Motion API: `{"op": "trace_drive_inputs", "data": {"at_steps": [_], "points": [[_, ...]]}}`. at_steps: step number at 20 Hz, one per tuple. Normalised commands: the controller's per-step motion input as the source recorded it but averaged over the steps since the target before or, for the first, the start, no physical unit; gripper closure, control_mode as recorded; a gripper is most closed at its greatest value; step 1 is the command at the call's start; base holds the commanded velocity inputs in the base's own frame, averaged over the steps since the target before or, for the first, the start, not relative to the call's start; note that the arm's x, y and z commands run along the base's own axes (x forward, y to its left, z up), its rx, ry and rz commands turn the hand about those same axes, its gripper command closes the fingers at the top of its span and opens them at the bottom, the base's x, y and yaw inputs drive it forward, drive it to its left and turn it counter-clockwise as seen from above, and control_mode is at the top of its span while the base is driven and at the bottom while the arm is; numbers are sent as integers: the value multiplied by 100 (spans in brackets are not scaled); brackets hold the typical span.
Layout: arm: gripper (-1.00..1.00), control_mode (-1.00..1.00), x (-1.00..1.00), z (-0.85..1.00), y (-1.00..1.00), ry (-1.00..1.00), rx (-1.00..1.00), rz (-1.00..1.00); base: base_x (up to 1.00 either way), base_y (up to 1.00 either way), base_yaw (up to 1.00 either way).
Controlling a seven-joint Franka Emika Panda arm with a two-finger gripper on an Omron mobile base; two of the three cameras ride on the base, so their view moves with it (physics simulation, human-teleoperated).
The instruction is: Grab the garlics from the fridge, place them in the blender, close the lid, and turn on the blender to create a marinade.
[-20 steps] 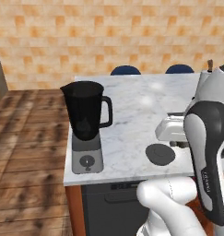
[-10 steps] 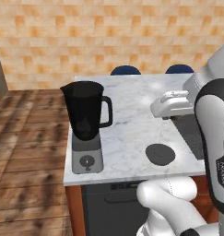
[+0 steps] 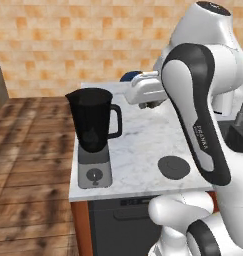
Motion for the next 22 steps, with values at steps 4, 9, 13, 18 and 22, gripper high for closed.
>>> {"op": "trace_drive_inputs", "data": {"at_steps": [4,9,13,18,22], "points": [[100,-100,71,-23,73,11,-9,6,0,0,0],[100,-100,86,-24,64,11,-7,3,0,0,0],[100,-100,97,-17,41,8,-2,1,0,0,0],[100,-100,94,-33,19,10,-1,0,0,0,0],[100,-100,78,-58,21,13,-5,0,0,0,0]]}}
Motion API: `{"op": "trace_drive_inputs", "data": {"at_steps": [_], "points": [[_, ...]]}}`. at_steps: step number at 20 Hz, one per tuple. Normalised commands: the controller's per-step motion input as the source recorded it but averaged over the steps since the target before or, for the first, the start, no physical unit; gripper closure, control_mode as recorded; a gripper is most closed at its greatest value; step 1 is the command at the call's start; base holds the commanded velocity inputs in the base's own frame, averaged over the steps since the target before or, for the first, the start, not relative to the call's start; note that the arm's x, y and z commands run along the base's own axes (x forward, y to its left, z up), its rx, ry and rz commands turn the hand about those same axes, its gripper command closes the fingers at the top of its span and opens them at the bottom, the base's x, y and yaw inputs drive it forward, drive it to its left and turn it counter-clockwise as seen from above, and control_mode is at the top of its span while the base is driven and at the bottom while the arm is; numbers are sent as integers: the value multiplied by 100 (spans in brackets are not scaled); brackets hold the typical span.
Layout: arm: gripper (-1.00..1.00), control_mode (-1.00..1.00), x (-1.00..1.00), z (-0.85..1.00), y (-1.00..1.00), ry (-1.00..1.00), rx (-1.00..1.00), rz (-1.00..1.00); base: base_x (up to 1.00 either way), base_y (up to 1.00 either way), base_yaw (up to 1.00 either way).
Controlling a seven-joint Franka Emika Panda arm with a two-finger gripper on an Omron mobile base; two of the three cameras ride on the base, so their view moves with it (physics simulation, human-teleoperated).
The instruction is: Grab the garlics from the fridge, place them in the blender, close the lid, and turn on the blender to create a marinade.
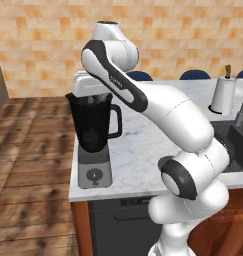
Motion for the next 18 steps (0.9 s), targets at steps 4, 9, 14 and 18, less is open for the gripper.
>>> {"op": "trace_drive_inputs", "data": {"at_steps": [4,9,14,18], "points": [[100,-100,50,-52,26,10,-6,0,0,0,0],[100,-100,24,-36,19,2,-5,0,0,0,0],[-100,-100,-4,-37,0,1,-3,0,0,0,0],[-100,-100,-14,-2,0,-9,0,0,0,0,0]]}}
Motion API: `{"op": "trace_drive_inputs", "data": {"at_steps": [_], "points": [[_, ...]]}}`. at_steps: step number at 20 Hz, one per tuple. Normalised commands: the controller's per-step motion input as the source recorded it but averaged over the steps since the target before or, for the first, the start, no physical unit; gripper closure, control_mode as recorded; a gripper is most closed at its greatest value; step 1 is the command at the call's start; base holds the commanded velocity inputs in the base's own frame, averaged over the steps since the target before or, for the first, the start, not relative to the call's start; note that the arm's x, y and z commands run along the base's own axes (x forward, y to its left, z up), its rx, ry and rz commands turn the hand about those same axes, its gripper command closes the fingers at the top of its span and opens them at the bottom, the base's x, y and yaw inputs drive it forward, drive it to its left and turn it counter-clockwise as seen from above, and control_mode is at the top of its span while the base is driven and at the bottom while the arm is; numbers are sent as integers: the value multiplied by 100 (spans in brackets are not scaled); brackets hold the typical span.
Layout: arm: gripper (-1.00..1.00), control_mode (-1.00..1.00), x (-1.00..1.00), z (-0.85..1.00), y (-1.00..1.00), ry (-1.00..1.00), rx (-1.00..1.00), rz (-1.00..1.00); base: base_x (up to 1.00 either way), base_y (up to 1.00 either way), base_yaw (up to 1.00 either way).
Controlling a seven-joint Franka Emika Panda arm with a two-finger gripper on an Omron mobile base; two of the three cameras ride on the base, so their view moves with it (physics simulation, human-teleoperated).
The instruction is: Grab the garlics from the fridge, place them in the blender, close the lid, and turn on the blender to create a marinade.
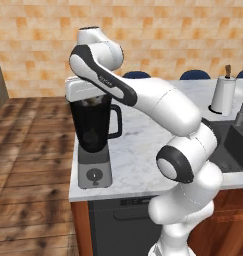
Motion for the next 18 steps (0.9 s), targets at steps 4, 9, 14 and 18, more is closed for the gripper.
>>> {"op": "trace_drive_inputs", "data": {"at_steps": [4,9,14,18], "points": [[-100,-100,-16,2,0,-9,0,0,0,0,0],[-100,-100,-30,44,-19,-14,0,1,0,0,0],[-100,-100,-65,54,-81,-22,8,0,0,0,0],[-100,-100,-87,9,-100,-20,26,-1,0,0,0]]}}
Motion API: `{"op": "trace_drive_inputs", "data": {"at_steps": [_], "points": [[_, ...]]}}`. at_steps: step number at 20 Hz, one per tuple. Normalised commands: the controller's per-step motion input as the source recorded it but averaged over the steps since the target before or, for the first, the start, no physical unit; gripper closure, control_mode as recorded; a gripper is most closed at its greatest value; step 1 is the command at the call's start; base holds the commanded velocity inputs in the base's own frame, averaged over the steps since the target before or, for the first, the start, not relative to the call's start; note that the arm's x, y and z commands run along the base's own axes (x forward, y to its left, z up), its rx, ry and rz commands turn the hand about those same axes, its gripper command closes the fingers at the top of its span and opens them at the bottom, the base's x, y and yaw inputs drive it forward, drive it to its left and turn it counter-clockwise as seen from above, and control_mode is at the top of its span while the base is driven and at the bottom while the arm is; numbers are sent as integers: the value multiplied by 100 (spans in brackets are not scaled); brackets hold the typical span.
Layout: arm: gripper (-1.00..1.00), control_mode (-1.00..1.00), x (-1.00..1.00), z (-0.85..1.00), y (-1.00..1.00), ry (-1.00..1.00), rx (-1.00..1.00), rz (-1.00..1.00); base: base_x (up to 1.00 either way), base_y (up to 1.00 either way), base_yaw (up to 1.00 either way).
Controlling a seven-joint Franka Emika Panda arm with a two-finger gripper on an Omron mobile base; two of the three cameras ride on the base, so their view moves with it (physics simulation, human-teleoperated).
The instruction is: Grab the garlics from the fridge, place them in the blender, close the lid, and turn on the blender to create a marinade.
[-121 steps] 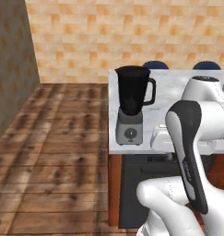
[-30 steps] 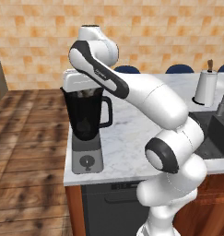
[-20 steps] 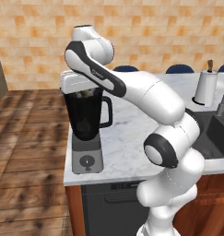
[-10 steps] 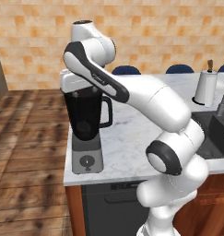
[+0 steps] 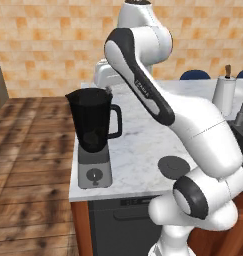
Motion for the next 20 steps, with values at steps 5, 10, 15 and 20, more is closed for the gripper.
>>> {"op": "trace_drive_inputs", "data": {"at_steps": [5,10,15,20], "points": [[-100,-100,-77,-2,-100,-13,23,-7,0,0,0],[-100,-100,-57,-26,-100,-4,17,-12,0,0,0],[-100,-100,-9,-72,-97,7,4,-15,0,0,0],[-100,-100,0,-96,-51,16,-6,-15,0,0,0]]}}
